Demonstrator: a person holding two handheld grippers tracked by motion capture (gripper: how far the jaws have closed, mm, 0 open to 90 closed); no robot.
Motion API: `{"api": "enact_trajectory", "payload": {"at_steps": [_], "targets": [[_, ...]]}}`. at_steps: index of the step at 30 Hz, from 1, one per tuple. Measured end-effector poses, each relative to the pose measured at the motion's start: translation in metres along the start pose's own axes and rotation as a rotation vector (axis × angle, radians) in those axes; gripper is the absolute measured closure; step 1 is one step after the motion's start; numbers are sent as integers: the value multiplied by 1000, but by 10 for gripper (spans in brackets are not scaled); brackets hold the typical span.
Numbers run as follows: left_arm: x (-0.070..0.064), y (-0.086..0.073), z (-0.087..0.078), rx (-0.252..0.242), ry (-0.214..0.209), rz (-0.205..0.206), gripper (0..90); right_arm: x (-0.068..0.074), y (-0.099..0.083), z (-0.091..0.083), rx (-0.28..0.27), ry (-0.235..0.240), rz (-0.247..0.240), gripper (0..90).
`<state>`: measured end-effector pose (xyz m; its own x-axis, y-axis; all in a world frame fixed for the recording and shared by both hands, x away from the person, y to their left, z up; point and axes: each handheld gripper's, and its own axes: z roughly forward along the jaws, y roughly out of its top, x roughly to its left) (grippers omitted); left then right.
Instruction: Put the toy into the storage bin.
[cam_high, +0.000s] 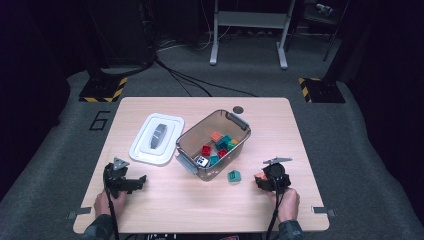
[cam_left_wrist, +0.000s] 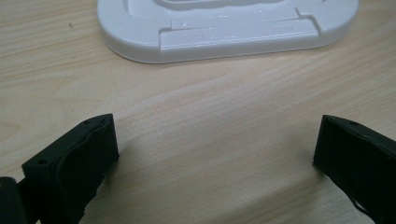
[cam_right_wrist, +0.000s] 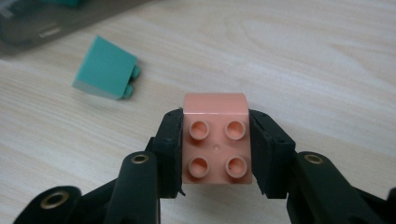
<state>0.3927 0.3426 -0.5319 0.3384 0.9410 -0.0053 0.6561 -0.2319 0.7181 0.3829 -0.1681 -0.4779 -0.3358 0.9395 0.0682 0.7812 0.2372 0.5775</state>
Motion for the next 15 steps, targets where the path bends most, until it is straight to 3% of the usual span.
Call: {"api": "enact_trajectory", "payload": {"at_steps": [15], "targets": [[0, 0, 0, 1, 0, 5, 0, -2, 32, -28, -64, 6, -37, 589]]}}
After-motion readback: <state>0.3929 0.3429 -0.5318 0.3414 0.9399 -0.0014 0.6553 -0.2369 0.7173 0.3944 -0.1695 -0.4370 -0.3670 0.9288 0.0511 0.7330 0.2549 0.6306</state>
